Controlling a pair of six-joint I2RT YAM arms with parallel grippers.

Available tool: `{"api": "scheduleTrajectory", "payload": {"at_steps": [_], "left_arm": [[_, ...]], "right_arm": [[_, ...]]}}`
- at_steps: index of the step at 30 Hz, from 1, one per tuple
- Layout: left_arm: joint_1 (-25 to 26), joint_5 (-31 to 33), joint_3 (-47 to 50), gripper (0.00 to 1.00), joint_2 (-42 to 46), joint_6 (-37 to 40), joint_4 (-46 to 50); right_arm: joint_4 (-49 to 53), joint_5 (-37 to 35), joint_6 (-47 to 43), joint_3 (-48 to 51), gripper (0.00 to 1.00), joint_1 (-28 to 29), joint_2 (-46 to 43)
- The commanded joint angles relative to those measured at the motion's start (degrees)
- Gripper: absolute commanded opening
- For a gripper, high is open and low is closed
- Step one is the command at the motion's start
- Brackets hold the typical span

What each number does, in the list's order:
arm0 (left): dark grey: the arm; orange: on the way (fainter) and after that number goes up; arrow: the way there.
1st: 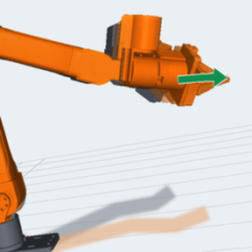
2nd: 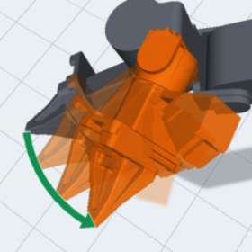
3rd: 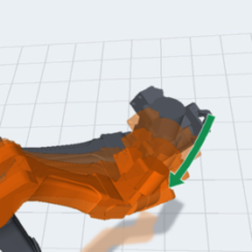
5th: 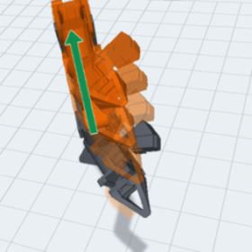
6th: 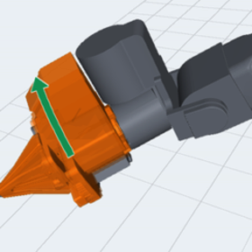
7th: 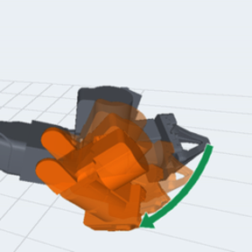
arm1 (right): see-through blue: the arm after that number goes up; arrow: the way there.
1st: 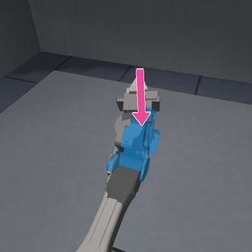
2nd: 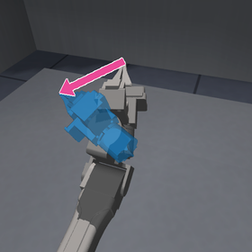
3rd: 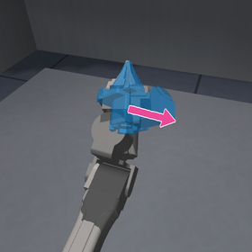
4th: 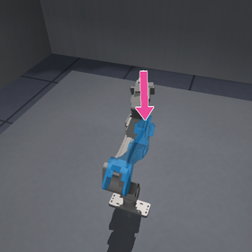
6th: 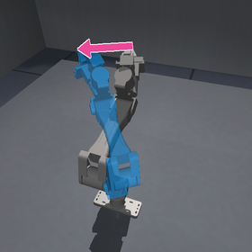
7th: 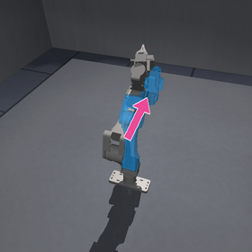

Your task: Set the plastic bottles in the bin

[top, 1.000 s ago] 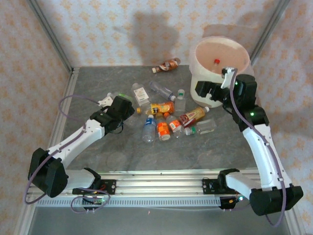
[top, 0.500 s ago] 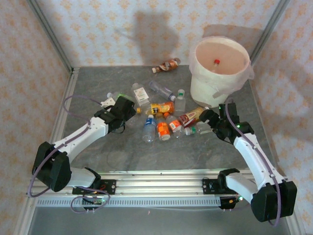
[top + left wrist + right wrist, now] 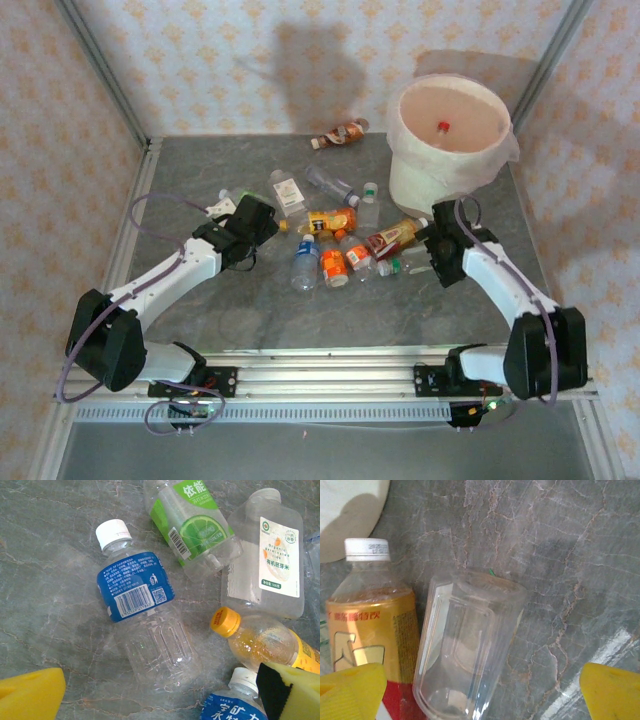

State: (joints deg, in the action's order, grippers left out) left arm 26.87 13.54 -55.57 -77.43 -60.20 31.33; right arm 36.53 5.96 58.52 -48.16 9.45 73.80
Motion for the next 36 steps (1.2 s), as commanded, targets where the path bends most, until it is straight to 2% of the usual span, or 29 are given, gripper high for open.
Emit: {"api": "scheduleTrajectory", "payload": {"at_steps": [1,7,13,21,28,32,36], "left_arm": [[-0.6,1.9,-0.4,1.0,0.8,-1.4,2.2],[-0.7,1.9,0.4,1.0,0.9,-2.0,1.9],[-0.8,1.8,0.3,1.0,0.9,-1.9,1.9],[-0.8,2.0,0.9,1.0,1.8,-2.0,2.2],[-0.8,2.0,1.8,1.0,2.3,-2.3,2.2],[-0.8,2.0,1.9,1.0,2.4,-2.4,2.3],[-0.8,2.1,1.9,1.0,2.5,-2.5,2.3]], "right_arm": [[2.1,-1.1,2.3,-2.6,0.99,0.2,2.8],[0.2,-4.1,6.5,-2.4,0.98,0.2,4.0],[-7.2,-2.4,9.7,1.1,0.88,0.2,4.4],[-10.0,-0.1,9.8,3.0,0.86,0.2,8.2],[-12.7,2.8,6.0,3.3,0.83,0.2,13.2],[-13.3,0.8,6.6,5.3,0.74,0.2,13.5],[-14.4,-1.2,6.8,7.9,0.62,0.2,9.7]]}}
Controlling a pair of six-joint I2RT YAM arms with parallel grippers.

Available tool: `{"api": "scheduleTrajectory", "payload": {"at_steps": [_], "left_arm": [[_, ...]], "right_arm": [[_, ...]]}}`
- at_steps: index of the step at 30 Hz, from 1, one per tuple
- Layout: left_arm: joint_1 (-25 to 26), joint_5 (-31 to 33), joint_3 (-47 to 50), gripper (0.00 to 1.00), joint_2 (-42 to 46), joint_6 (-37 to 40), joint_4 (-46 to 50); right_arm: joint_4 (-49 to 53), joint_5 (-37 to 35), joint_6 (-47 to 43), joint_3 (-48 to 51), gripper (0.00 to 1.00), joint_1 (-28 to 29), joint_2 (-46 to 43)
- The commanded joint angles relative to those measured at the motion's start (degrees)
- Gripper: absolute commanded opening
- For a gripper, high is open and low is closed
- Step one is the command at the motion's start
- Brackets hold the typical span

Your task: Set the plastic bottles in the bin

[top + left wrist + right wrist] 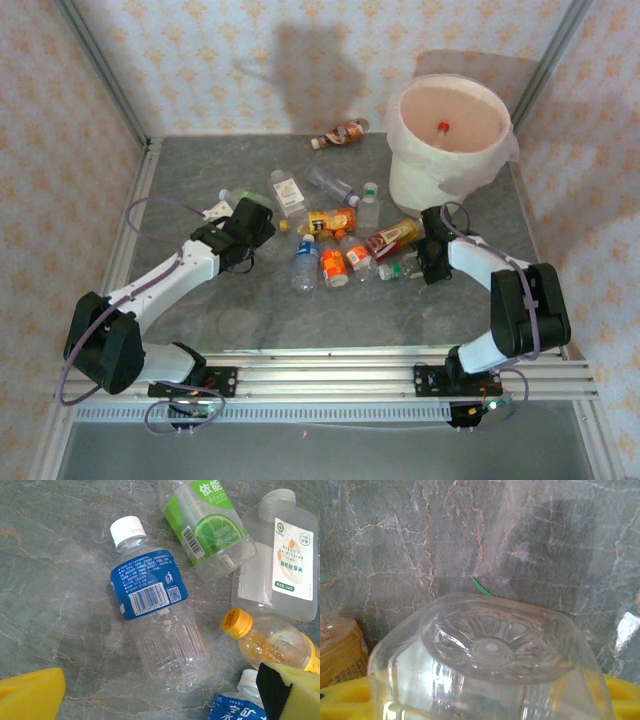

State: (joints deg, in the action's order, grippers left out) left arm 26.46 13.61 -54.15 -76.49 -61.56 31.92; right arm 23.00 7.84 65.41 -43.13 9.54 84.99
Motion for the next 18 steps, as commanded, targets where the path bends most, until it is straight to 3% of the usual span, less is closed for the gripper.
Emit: {"api": "scheduleTrajectory", "payload": {"at_steps": [1,5,13,18], "left_arm": [[-0.4,2.1,0.5,1.0,1.5,-1.1,1.8],[-0.4,2.1,0.3,1.0,1.2,-0.9,1.7],[-0.5,3.9,-2.6,1.0,-0.1,1.3,4.1],[-0.7,5.0,-3.4,1.0,-0.2,2.2,4.3]], "right_arm": [[-0.7,-3.9,-0.2,3.4,0.58,0.1,-2.7],[1.3,-7.6,-1.1,4.6,0.49,0.1,-8.6],[0.4,-7.3,-8.9,6.0,0.33,0.2,-20.3],[-15.8,3.4,-13.6,11.5,0.32,0.2,-29.7]]}}
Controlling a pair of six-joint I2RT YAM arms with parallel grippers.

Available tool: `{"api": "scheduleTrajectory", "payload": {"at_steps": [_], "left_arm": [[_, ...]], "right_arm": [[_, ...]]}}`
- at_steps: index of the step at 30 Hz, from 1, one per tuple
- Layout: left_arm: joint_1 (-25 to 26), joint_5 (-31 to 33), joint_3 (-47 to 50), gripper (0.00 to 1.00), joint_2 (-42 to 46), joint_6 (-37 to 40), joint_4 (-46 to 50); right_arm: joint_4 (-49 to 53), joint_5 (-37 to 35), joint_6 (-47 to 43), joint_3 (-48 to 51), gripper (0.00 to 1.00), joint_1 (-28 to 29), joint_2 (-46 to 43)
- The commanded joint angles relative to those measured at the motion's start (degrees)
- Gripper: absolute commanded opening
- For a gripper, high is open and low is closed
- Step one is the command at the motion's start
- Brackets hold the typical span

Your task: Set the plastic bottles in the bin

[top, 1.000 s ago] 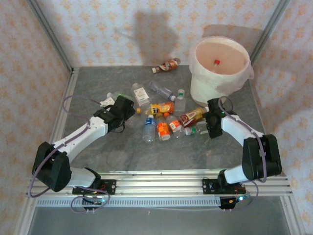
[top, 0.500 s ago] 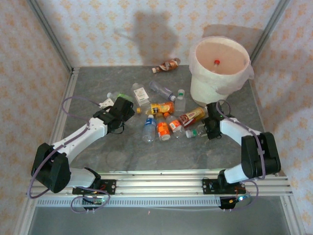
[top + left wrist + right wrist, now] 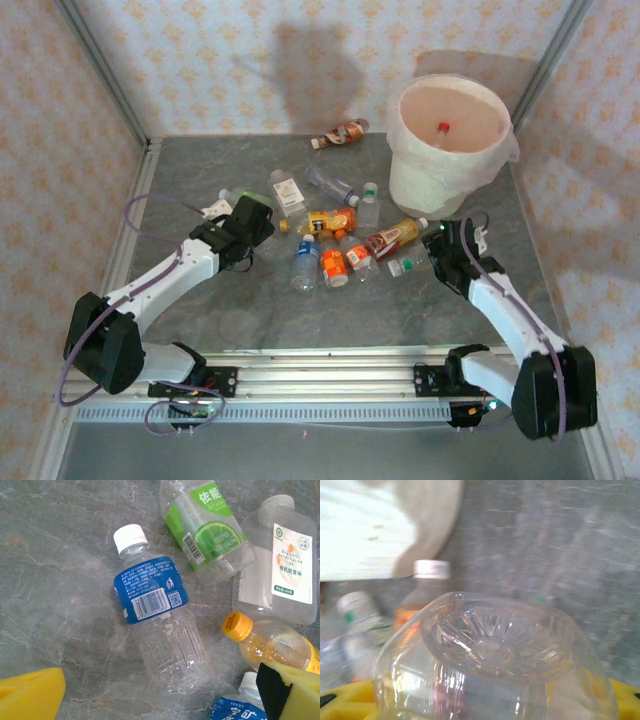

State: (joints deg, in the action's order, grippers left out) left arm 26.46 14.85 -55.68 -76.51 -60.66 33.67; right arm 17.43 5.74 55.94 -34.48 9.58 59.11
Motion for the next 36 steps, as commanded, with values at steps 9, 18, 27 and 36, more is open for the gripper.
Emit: {"api": "scheduleTrajectory", "payload": {"at_steps": [9,18,27,36], "left_arm": [[-1.8,3.6,-2.7,1.0,-0.2,2.0,2.2],[-2.2,0.3,-0.2,1.0,0.6,0.3,-1.5],[-2.2,-2.7,1.9,1.0,0.5,-1.4,-3.2],[-2.3,-3.9,2.4,1.0,0.9,-1.8,-3.2]], "right_arm": [[-20.1,21.4,-11.7,-1.2,0.27,0.2,-5.8],[-22.3,26.8,-21.1,-19.7,0.26,0.2,-1.7],[-17.7,8.5,-31.0,-37.2,0.26,0.2,6.9],[-15.9,-5.7,-41.0,-52.5,0.25,-1.9,20.5]]}}
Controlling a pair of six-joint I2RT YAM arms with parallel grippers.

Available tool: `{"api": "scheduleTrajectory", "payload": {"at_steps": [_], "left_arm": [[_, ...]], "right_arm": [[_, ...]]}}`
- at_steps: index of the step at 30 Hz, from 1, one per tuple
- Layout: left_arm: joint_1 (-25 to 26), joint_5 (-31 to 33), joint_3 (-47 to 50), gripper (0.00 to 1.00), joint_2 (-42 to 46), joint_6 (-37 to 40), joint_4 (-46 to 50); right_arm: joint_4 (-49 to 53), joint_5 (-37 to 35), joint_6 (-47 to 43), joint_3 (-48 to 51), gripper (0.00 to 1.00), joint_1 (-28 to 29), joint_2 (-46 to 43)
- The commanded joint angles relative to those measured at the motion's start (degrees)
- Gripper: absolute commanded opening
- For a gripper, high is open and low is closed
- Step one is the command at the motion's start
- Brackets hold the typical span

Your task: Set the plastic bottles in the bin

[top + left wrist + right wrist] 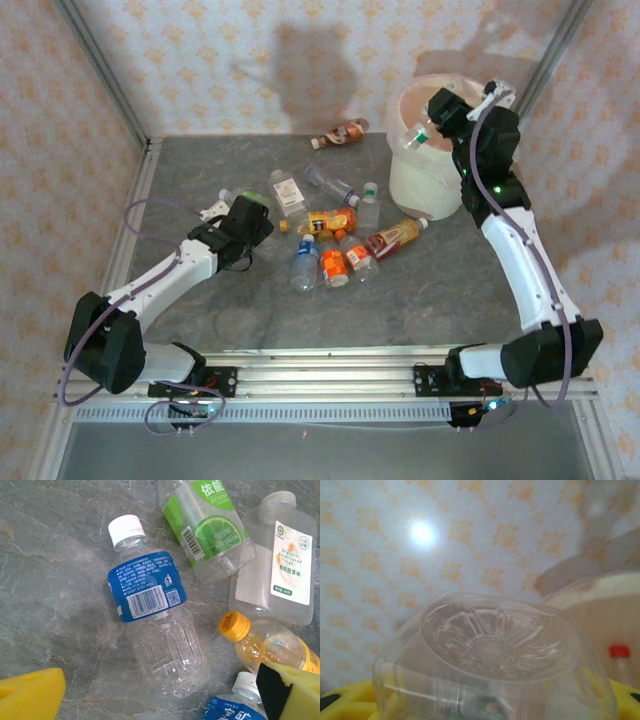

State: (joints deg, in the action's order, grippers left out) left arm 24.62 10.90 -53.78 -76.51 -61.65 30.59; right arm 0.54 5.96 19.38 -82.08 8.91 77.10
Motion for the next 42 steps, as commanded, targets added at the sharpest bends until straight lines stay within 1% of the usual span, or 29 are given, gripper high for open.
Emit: {"api": "scheduleTrajectory", "payload": {"at_steps": [1,4,7,8,9,10,12,13,16,19,21,23,26,29,31,36,42], "left_arm": [[-0.5,-0.1,0.4,1.0,0.8,-0.8,0.0],[-0.4,0.2,0.8,1.0,1.1,-0.8,0.0],[-0.5,0.2,1.7,1.0,1.9,-0.8,-0.8],[-0.5,0.2,1.8,1.0,2.1,-0.8,-0.8],[-0.5,0.2,2.0,1.0,2.3,-0.8,-0.8],[-0.6,0.2,2.2,1.0,2.5,-0.4,-1.0],[-0.6,-0.1,2.7,1.0,3.1,0.4,-1.8],[-0.6,0.0,3.0,1.0,3.6,0.7,-2.1],[-0.6,0.4,3.3,1.0,4.2,1.5,-2.2],[-0.6,0.8,3.4,1.0,4.3,1.5,-2.1],[-0.6,0.9,3.5,1.0,4.2,1.4,-2.1],[-0.6,0.5,3.5,1.0,3.9,1.3,-2.2],[-0.7,-0.1,3.6,1.0,3.9,2.1,-2.9],[-1.0,-0.7,3.7,1.0,4.1,2.5,-3.4],[-1.1,-0.9,3.8,1.0,4.1,2.5,-3.4],[-1.5,-1.0,3.6,1.0,3.8,2.4,-3.2],[-1.9,-1.1,3.3,1.0,3.6,2.4,-3.2]], "right_arm": [[1.9,-6.8,-5.1,-6.7,0.25,-1.5,4.0],[4.3,-11.0,-5.8,-10.2,0.27,-3.0,7.6],[6.8,-11.6,-8.2,-12.6,0.27,-5.1,11.0],[7.5,-10.6,-9.7,-13.3,0.27,-5.6,12.1],[8.7,-7.8,-11.6,-14.1,0.28,-6.3,13.4],[10.4,-3.1,-14.6,-15.3,0.3,-7.0,14.8],[13.7,6.4,-20.3,-17.4,0.37,-8.1,17.3],[16.5,9.3,-23.1,-18.9,0.4,-8.2,18.5],[26.0,12.3,-28.5,-25.6,0.45,-8.1,23.4],[34.9,12.1,-30.4,-33.6,0.46,-8.2,29.1],[38.0,11.2,-30.5,-36.8,0.46,-8.2,32.1],[37.0,10.5,-29.5,-36.8,0.47,-8.2,33.3],[34.3,10.2,-27.7,-35.8,0.55,-8.2,34.1],[33.9,9.4,-26.2,-36.4,0.64,-8.1,34.8],[33.2,8.9,-25.6,-36.1,0.69,-8.2,34.6],[32.4,9.0,-24.7,-35.5,0.77,-8.1,33.0],[26.9,8.9,-23.4,-30.5,0.88,-8.1,28.1]]}}
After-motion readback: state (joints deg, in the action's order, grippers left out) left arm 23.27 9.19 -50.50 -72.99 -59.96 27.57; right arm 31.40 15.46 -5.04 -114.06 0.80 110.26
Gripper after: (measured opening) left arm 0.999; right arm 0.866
